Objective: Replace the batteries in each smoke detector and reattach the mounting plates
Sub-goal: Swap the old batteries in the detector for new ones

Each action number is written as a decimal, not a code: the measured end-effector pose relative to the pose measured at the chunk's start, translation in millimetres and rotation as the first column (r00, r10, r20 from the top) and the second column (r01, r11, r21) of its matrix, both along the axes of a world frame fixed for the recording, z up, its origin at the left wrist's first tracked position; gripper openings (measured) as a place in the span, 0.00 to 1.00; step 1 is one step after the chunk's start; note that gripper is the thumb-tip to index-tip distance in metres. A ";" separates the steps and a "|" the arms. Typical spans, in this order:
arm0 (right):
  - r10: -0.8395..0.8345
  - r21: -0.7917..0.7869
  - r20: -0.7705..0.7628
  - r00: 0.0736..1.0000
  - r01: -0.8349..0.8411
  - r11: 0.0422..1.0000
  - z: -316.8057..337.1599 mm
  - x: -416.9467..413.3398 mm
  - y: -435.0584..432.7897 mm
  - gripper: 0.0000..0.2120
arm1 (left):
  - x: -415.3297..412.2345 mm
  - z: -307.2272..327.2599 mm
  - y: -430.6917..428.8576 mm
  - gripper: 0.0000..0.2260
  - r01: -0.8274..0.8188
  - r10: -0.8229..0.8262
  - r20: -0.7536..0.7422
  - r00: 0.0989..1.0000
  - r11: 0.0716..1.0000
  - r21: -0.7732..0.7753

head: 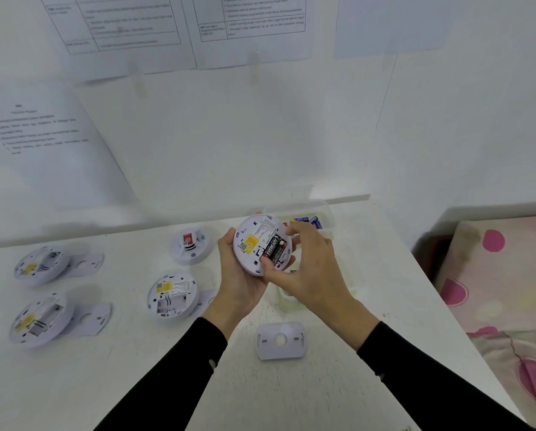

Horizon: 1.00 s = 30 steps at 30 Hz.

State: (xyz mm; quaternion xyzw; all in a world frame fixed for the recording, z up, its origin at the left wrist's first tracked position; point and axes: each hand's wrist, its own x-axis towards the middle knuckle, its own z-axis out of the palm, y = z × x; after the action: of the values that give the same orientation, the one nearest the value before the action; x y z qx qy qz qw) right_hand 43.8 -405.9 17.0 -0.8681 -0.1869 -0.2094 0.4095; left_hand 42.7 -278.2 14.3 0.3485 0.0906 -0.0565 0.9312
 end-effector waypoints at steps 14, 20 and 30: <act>0.177 0.108 -0.163 0.971 -0.161 0.981 13.0 7.1 -26.3 0.35 | 4.6 5.8 -9.5 0.26 0.052 -0.052 0.001 0.999 0.998 0.036; 0.239 0.202 -0.152 0.959 -0.207 0.957 7.6 8.7 -25.7 0.31 | 6.7 3.9 -15.5 0.26 0.060 -0.060 -0.013 0.998 0.996 0.058; 0.262 0.098 -0.059 0.963 -0.256 0.962 2.4 9.8 -27.5 0.20 | 8.0 -1.7 -14.8 0.27 0.086 -0.084 -0.055 0.995 0.996 0.034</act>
State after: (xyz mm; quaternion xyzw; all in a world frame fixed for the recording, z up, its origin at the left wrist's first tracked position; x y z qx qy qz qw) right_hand 53.6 -433.4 19.4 -0.8239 -0.2744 -0.1310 0.4783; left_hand 50.7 -293.0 12.5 0.3674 0.1017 -0.1039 0.9186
